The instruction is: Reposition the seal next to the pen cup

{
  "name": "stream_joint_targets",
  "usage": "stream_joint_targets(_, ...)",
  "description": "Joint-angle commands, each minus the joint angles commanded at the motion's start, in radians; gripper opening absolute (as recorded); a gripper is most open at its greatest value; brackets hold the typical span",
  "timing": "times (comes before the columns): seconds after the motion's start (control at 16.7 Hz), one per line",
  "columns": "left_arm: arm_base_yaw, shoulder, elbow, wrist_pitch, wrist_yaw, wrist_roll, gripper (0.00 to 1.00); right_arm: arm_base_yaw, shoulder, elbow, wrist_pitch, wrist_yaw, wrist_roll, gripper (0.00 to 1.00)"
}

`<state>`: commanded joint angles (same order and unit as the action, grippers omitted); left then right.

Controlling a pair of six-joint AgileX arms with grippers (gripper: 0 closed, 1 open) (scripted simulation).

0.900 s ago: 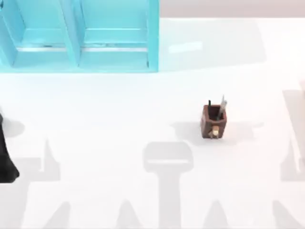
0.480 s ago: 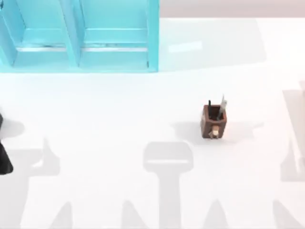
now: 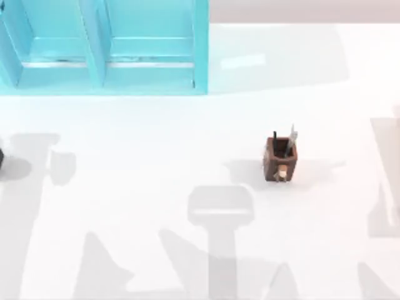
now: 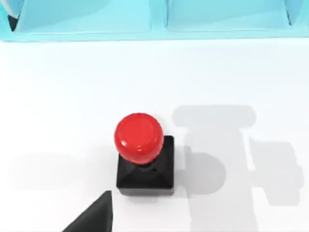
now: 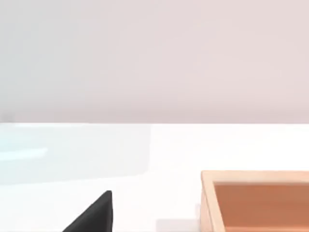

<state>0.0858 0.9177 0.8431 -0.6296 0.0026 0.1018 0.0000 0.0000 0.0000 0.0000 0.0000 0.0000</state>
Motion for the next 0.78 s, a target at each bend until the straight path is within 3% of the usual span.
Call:
stream_joint_targets(0.36, 0.056, 0.623, 0.522, -0.413, 0.002, 0.061, 1.00, 0.000, 0.000, 0.000, 0.000, 0.000, 0.000, 1.00)
stream_joint_targets(0.78, 0.101, 1.074, 0.959, -0.715, 0.000, 0.112, 1.00, 0.000, 0.000, 0.000, 0.000, 0.000, 0.000, 1.00)
